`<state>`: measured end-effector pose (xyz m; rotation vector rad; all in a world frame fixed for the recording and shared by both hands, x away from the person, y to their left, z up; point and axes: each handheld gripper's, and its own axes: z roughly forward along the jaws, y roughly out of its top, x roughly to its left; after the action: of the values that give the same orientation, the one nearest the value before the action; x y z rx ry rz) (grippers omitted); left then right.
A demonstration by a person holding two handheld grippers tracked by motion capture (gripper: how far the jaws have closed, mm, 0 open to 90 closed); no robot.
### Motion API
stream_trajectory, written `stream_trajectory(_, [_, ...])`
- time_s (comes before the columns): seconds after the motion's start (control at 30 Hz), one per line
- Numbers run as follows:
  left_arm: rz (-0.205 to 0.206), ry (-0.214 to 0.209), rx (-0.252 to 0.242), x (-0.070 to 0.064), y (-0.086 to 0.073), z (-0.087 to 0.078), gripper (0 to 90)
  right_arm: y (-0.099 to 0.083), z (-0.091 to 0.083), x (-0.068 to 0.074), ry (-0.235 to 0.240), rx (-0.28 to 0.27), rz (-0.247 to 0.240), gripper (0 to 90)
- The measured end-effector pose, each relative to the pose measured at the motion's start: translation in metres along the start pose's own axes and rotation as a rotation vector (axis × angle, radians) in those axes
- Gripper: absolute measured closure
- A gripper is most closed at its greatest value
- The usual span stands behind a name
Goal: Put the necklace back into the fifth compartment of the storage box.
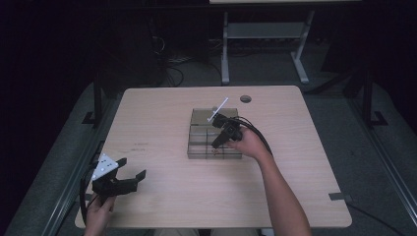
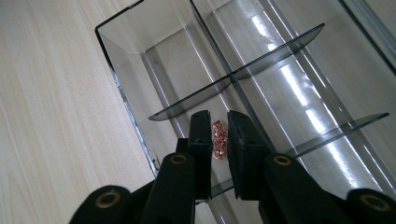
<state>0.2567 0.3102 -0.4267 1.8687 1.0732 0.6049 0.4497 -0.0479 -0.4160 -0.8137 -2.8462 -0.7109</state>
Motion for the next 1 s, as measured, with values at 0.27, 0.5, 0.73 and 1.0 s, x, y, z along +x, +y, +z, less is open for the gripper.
stream_trajectory(0.27, [0.002,-0.003,-0.002,-0.001,0.000,0.000,14.1,-0.003,-0.009,0.002,-0.010,-0.013,-0.006,75.9])
stream_trajectory(0.5, [0.002,-0.003,0.000,-0.001,0.000,0.000,14.1,-0.008,-0.018,0.002,-0.016,-0.034,-0.009,71.2])
stream_trajectory(0.73, [0.002,-0.004,0.000,-0.002,0.000,0.000,14.1,-0.013,-0.027,0.005,-0.028,-0.043,-0.008,68.5])
stream_trajectory(1.0, [0.002,-0.003,-0.003,-0.002,0.000,-0.001,14.1,-0.020,-0.040,0.007,-0.038,-0.059,-0.005,67.1])
